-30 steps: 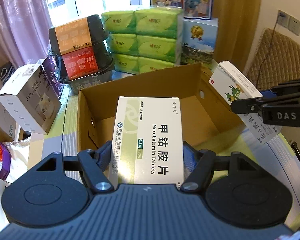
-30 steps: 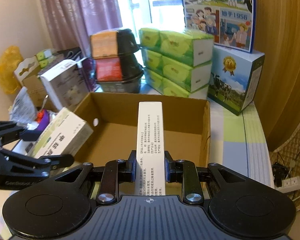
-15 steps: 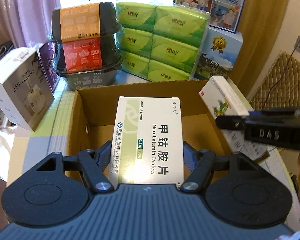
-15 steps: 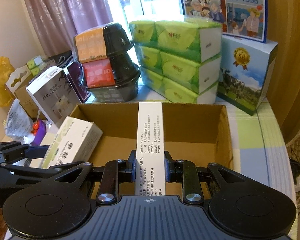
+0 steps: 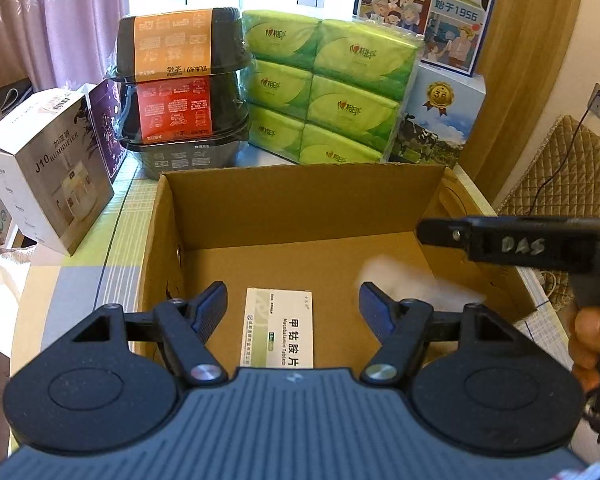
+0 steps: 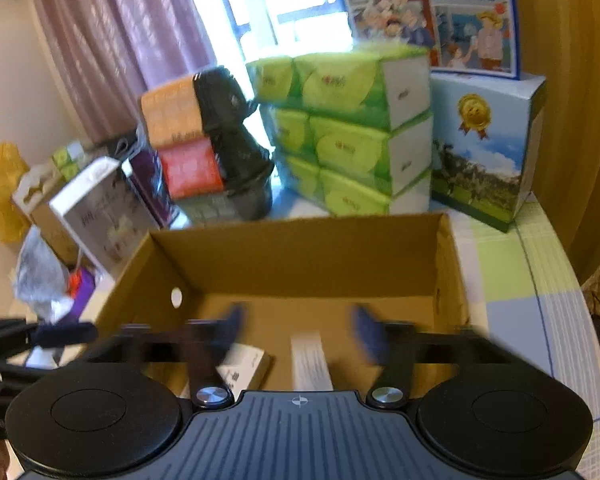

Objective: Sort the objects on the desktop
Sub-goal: 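Carry both boxes into the cardboard box while both tools open to release them, then withdraw both open tools from the cardboard box back over the table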

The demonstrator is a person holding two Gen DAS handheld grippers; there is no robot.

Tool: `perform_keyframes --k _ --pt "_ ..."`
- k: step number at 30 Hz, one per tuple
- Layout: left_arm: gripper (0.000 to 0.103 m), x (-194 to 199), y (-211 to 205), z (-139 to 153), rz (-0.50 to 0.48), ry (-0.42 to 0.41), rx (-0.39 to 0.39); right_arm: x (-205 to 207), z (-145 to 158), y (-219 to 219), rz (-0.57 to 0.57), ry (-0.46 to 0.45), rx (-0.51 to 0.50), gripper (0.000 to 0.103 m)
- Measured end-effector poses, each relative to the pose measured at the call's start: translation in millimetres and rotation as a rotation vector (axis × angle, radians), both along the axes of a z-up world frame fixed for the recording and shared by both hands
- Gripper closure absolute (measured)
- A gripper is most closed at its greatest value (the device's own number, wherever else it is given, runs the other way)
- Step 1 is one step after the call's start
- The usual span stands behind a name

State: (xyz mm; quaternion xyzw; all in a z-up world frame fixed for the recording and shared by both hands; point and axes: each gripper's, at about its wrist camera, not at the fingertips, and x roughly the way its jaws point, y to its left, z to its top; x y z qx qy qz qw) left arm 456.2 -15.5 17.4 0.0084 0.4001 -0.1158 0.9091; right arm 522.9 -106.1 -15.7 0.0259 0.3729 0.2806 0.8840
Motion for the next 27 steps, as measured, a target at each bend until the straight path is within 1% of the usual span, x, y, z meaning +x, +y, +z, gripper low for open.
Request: perform_keyframes --k 1,7,11,15,18,21,23,27 --pt "0.030 -2.8 0.8 1.0 0.003 -0.003 -0.002 -1.8 3.0 -2.4 -0.001 -0.013 0.000 0.028" --pt "0.030 -26.8 3.1 4.0 0.006 0.001 0.009 -26.7 16.3 -25.7 -0.011 -0.046 -0.015 0.028" --pt "0.024 -50.0 7.1 9.7 0.017 0.003 0.010 -51.9 26.4 -41.2 -0.015 -0.050 -0.017 0.024" --pt "0.018 -80.6 11.6 17.3 0.024 -0.006 0.012 -87.2 38.1 -56.6 -0.016 -0.063 -0.002 0.014" --pt "0.013 -104.5 15.6 21.8 0.028 -0.008 0.021 -116.5 45.0 -65.6 -0.001 -0.071 -0.012 0.009" --pt "0.009 -129.8 20.0 26.7 0.025 -0.016 0.031 -144.8 49.6 -73.1 0.023 -0.079 -0.028 0.006" --pt "0.003 -146.5 21.8 28.9 0.015 -0.026 0.045 -164.8 49.8 -79.9 0.036 -0.081 -0.030 0.003" --pt "0.001 -182.3 26.3 29.4 -0.013 -0.025 0.068 -203.8 42.6 -88.5 0.086 -0.083 -0.071 0.002"
